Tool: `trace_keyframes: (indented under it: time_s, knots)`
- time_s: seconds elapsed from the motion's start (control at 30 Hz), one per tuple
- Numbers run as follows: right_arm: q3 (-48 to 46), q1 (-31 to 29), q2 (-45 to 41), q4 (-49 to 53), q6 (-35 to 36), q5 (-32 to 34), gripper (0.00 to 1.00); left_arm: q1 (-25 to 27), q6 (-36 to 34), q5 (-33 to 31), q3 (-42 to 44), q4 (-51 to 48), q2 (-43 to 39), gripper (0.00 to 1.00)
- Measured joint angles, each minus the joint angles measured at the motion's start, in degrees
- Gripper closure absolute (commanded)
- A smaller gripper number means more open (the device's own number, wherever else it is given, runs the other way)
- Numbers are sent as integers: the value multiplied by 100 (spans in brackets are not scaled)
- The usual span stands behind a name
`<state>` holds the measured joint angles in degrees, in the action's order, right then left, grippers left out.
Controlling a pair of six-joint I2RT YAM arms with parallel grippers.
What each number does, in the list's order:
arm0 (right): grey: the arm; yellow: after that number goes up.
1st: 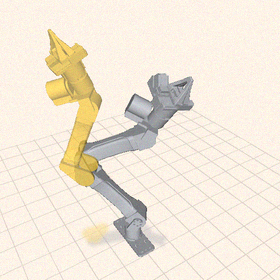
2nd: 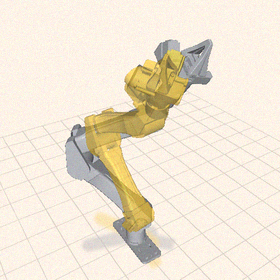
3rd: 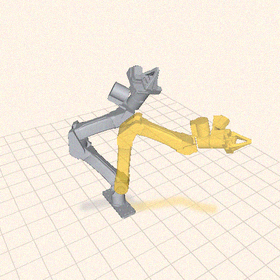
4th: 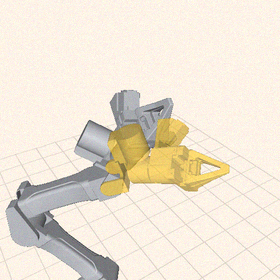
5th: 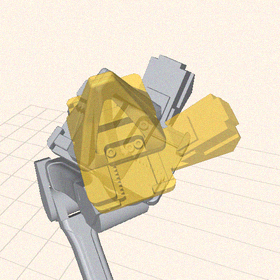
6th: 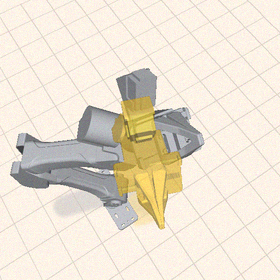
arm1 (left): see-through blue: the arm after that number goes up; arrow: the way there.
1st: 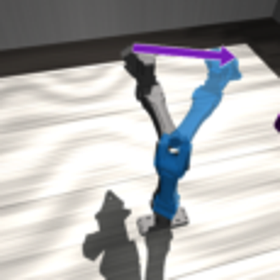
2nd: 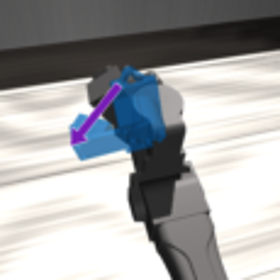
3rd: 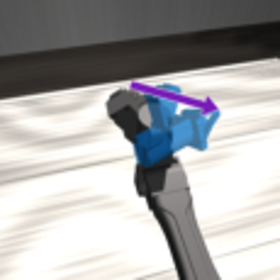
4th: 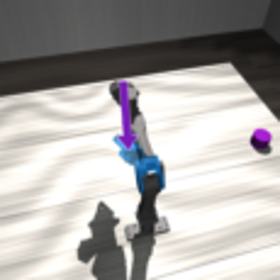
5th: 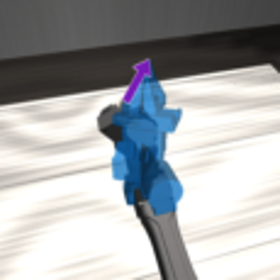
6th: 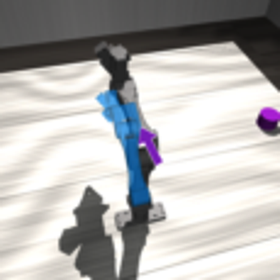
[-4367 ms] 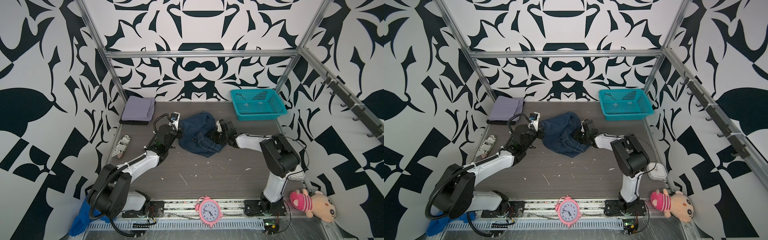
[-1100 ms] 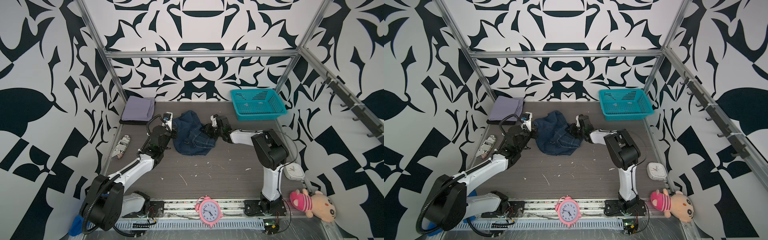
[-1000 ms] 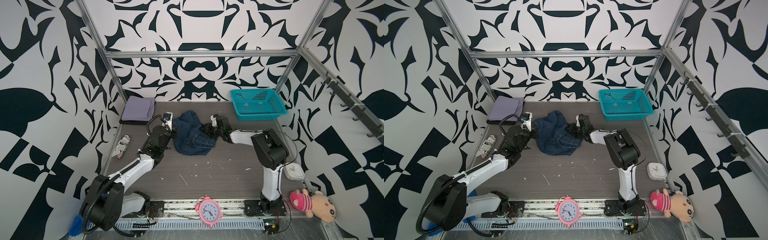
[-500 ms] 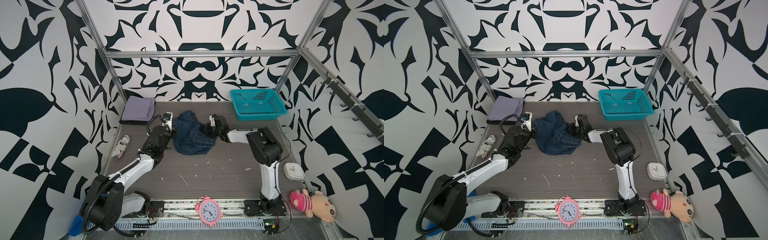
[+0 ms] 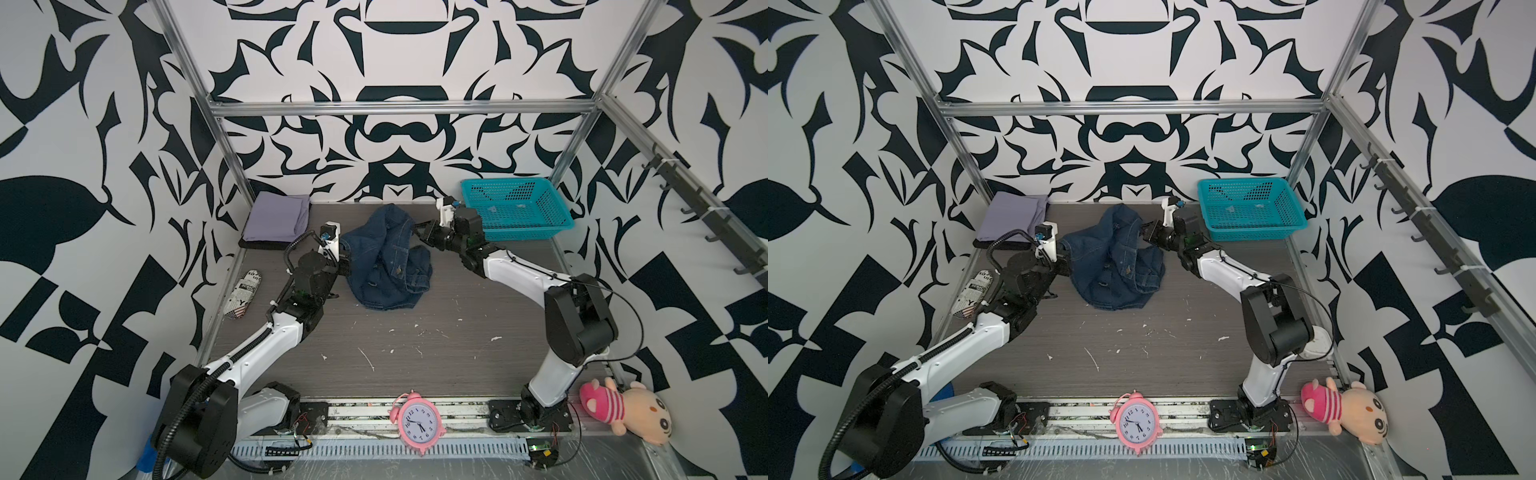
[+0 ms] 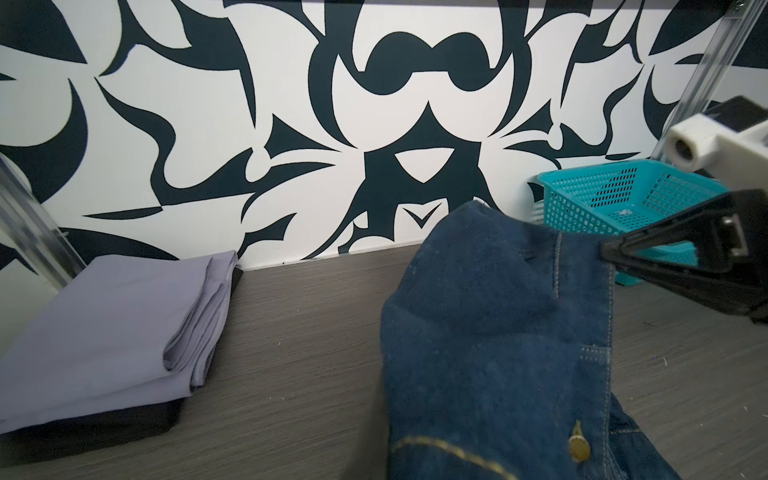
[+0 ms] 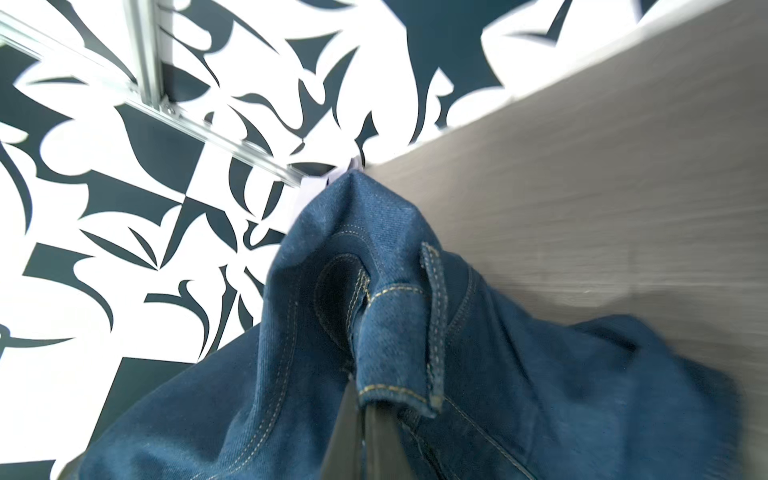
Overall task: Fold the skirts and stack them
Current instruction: 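Lift the denim skirt with both grippers and stretch it out between them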
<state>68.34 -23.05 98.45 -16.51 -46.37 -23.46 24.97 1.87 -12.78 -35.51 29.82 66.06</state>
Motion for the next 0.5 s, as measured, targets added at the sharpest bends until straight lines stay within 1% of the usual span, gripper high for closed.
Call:
trace_keyframes:
  time_s: [0.13,0.27,0.5]
  knots:
    - [-72,107,-393,479,319,144,100,-35,-39,-24,9,-247,-245,100]
    - [-146,240,-1005,1005,632,308,100,-144,-133,17,-59,-721,-723,100]
    - [-140,437,-2365,1768,1241,680,100,-284,-367,321,-918,-1694,-1353,100]
